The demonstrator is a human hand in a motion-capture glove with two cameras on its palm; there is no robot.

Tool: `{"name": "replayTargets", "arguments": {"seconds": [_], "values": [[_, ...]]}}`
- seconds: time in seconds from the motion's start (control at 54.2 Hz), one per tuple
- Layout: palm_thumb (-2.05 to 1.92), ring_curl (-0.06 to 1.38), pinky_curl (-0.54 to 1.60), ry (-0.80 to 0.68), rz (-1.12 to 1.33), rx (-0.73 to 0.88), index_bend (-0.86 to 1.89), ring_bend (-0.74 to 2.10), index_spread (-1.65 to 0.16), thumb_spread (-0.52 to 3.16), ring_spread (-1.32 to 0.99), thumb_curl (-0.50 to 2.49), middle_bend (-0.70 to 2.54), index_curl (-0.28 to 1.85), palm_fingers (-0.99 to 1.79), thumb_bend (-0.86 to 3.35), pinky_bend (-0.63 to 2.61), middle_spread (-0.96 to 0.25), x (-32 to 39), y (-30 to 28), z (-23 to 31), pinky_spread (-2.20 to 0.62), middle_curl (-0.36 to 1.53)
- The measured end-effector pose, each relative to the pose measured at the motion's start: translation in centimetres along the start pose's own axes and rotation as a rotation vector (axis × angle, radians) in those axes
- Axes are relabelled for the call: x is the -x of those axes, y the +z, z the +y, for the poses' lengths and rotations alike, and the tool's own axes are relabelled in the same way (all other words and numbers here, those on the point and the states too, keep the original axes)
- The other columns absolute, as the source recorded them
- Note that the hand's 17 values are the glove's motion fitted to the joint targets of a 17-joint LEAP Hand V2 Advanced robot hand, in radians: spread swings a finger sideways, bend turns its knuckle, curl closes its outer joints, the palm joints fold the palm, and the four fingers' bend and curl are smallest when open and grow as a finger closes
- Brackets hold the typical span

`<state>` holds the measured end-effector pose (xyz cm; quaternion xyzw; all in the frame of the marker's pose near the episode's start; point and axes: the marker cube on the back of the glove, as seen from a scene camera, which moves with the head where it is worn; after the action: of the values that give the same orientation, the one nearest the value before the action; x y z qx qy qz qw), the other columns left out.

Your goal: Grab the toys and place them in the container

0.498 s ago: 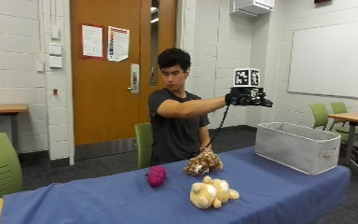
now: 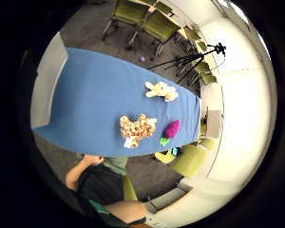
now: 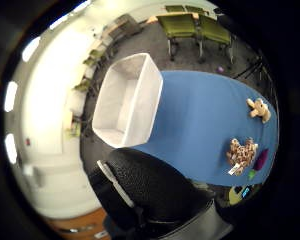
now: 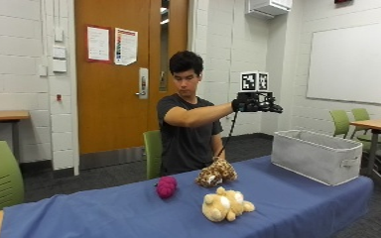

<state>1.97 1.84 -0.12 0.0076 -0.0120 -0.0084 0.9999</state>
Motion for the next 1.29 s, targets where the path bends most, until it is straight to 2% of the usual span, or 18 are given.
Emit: {"name": "replayTargets", "arguments": {"seconds": [0.295,0.627,0.775,1.07,1.291], "values": [[-0.2,0.18,0.27,0.036,-0.02,-0.006,0.19,0.21,-0.18,0.93,-0.22,0.05,0.26,0.29,0.03,-0.13,0.44,-0.04,-8.5,2.4,2.9,-0.05,0.28],[-0.2,0.2,0.3,0.112,-0.09,0.17,0.27,0.18,-0.22,0.91,-0.24,0.06,0.23,0.38,0.07,-0.13,0.41,-0.05,-15.5,17.0,6.4,-0.06,0.32],[-0.21,0.2,0.31,0.148,-0.12,0.264,0.27,0.17,-0.22,0.89,-0.25,0.07,0.22,0.41,0.03,-0.14,0.4,-0.05,-17.5,21.8,7.9,-0.05,0.34],[-0.13,0.16,0.34,0.159,-0.063,0.359,0.32,0.1,-0.23,0.85,-0.19,0.11,0.16,0.45,-0.09,-0.1,0.47,-0.05,-19.2,23.9,10.7,0.0,0.34],[0.03,0.12,0.42,0.194,-0.048,0.368,0.54,0.15,-0.27,0.99,-0.1,0.18,0.05,0.52,-0.06,0.0,0.76,-0.03,-20.4,23.9,11.7,0.02,0.24]]}}
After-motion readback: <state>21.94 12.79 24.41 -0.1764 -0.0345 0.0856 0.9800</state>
